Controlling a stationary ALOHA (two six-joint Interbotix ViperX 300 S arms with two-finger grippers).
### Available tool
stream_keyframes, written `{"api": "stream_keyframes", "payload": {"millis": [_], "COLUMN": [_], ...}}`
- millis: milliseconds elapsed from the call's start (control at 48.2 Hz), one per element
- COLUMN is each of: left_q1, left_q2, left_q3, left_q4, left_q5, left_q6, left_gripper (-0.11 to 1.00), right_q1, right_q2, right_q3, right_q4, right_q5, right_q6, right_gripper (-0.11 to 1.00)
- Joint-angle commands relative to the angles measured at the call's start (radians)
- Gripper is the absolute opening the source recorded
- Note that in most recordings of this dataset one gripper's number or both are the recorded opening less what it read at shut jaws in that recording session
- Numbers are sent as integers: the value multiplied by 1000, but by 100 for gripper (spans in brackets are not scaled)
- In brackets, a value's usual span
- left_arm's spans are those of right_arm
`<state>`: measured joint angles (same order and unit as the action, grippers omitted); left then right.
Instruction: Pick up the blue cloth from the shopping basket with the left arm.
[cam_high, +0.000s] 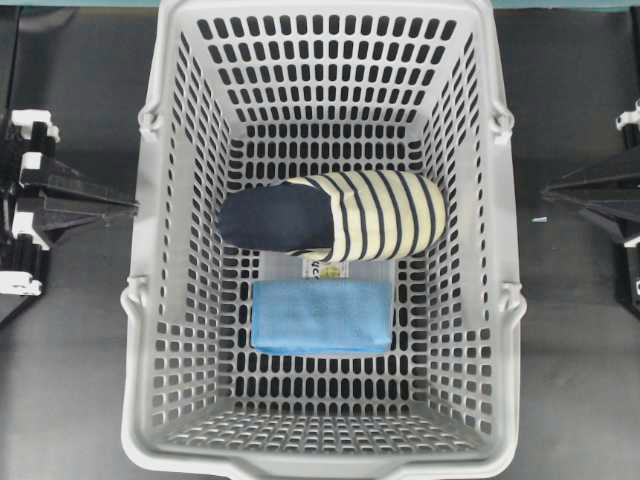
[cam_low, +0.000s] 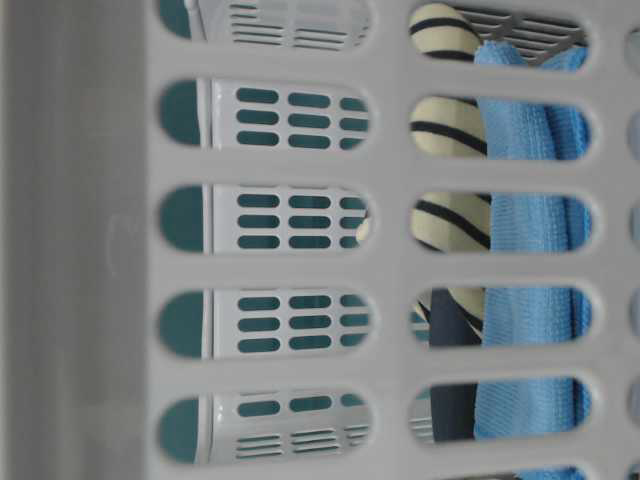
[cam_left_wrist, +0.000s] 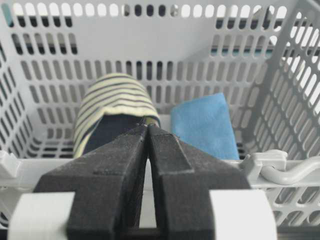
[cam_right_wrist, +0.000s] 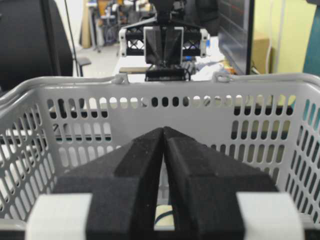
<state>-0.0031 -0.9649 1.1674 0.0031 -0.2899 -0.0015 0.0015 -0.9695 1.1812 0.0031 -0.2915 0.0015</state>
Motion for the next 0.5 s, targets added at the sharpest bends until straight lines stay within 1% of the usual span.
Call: {"api": "stream_keyframes", "payload": {"millis": [0,41,104,290,477], "left_q1": [-8,-8,-8,-26,-72], "left_q2": [11,11,12,55,189], "left_q3": [-49,-74,-121,-285,-489], "left_q4": [43,43,43,41,41], "left_q5": [46,83,163,430,687], "left_q6": [-12,-14,-17,-17,-15], "left_gripper": [6,5,0,1,1], "right_q1": [3,3,3,3,3], "right_q2": [11,8,3,-8,-11], "right_q3": [-20,-20,-20,-20,-20], "right_q4": [5,6,6,6,6], "right_q5": [-6,-3,3,23,38], "right_q6": [8,8,11,25,26], "right_gripper": [1,2,0,0,0]}}
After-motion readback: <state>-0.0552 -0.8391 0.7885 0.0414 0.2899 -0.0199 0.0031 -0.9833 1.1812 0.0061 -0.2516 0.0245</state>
